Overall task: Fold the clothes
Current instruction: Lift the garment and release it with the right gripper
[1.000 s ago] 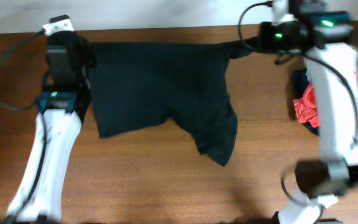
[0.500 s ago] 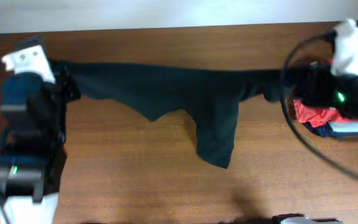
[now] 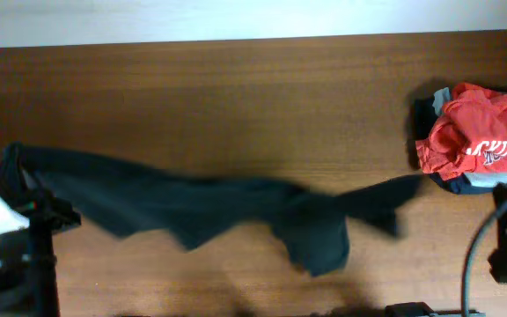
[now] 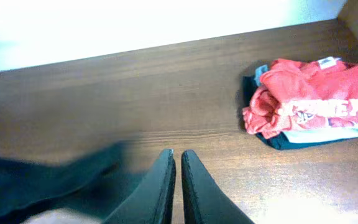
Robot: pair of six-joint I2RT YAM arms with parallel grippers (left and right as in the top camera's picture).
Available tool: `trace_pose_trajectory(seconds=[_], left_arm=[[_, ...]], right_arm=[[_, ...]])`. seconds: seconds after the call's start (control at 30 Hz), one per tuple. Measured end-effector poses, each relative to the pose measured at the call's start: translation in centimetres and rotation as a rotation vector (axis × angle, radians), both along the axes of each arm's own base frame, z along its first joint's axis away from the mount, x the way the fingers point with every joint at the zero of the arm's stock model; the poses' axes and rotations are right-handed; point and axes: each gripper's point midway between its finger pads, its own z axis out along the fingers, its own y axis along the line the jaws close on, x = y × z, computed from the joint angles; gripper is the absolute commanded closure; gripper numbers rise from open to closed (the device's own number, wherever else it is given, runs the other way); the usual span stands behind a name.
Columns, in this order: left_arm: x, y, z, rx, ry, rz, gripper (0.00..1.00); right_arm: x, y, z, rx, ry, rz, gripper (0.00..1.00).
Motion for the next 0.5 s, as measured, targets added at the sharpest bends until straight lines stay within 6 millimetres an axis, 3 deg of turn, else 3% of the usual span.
trace_pose_trajectory(seconds=[0.13,0.23,0.5], left_arm=[[-0.2,0.3,-1.1,-0.001,0.047,0.018,0.99],[0.7,0.5,-2.9,-0.01,0.125,0.032,0.99],[5.5,-0.1,-9.8,-0.043,0.415,0.025,0.99]], right_arm=[[-0.3,-0.4,0.2,-0.001,-0.009,-0.023,0.96],[0.7,-0.5,-0.3,-0.006,0.02,-0.033,0.96],[6.2,-0.3,-4.6,-0.023,0.236,-0.036,0.96]])
